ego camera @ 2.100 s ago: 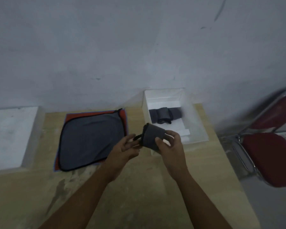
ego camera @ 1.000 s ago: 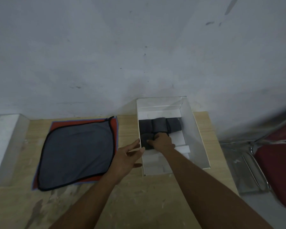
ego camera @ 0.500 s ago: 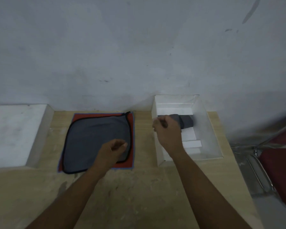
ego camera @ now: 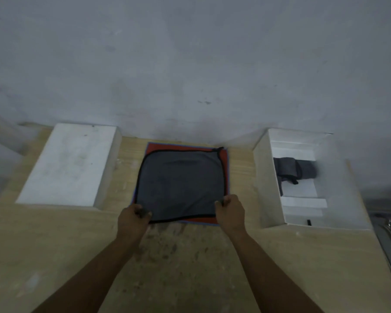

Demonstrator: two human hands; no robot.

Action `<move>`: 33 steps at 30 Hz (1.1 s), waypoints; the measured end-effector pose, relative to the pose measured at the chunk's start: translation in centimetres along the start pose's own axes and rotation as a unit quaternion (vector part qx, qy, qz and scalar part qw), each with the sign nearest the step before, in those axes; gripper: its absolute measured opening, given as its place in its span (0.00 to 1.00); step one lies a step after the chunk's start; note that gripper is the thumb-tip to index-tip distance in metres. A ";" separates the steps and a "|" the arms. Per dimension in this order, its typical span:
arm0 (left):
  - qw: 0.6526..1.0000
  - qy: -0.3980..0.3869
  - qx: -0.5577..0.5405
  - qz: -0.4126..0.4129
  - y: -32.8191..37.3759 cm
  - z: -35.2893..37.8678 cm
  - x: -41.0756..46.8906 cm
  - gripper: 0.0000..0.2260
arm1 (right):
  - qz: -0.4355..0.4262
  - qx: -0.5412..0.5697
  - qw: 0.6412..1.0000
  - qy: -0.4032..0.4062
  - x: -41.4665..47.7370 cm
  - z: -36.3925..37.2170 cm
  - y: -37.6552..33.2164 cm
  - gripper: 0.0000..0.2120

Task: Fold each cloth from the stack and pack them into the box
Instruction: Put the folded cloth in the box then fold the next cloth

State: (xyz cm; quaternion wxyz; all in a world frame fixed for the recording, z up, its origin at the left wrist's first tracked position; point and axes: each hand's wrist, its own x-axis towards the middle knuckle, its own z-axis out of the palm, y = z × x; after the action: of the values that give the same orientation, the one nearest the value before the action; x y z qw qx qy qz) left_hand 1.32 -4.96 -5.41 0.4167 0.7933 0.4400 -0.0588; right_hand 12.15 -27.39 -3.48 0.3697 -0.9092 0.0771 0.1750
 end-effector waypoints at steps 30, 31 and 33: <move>0.998 0.020 0.024 0.050 -0.9 0.2 3.9 0.07 | 0.164 0.219 0.962 -0.002 2.4 2.5 -0.7 0.06; 0.998 0.021 0.033 0.048 -1.1 0.1 4.1 0.09 | 0.169 0.244 0.955 -0.008 2.4 2.5 -0.7 0.04; 0.997 0.020 0.061 0.044 -1.5 0.1 4.2 0.14 | 0.169 0.255 0.952 -0.014 2.3 2.5 -0.7 0.06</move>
State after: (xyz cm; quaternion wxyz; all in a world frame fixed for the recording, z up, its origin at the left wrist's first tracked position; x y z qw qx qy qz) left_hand 2.76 -1.96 -8.29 0.3607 0.8368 0.4088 -0.0510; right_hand 13.86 -25.16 -5.55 0.5554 -0.7559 0.2660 0.2222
